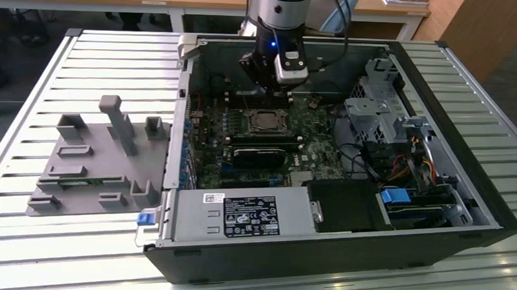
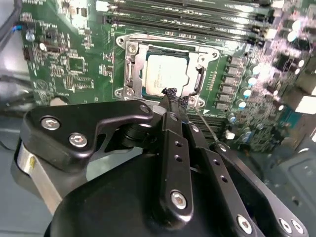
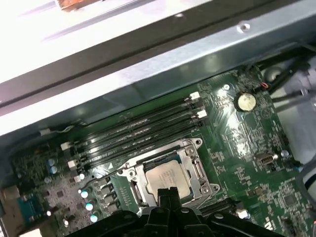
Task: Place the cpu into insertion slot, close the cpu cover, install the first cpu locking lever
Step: 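Close the cpu cover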
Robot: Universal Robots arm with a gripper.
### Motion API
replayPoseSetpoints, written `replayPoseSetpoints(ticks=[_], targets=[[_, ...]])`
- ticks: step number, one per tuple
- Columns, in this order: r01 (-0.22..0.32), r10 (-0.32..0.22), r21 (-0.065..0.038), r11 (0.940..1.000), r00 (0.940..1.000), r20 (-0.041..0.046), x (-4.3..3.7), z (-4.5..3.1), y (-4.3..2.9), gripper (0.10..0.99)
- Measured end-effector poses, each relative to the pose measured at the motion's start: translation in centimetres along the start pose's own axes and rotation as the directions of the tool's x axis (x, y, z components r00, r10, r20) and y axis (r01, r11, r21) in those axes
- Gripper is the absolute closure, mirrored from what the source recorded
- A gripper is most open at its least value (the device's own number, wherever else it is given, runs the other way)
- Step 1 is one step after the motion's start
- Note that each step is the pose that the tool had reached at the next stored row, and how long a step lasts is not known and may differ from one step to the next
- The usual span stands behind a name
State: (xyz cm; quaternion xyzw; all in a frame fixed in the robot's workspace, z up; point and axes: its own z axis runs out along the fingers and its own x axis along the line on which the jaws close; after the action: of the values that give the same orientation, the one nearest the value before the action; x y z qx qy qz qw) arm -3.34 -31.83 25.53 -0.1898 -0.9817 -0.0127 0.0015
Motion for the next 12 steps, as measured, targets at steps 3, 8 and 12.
replayPoseSetpoints(ticks=[3,8,12], targets=[[0.054,-0.054,0.0,0.9985,0.9985,-0.0013,0.0,0.02,0.0,0.98],[0.145,-0.145,0.001,0.9895,0.9895,-0.0036,0.0,0.06,0.0,0.98],[0.216,-0.216,0.001,0.9765,0.9764,-0.0055,0.0,0.09,0.0,0.98]])
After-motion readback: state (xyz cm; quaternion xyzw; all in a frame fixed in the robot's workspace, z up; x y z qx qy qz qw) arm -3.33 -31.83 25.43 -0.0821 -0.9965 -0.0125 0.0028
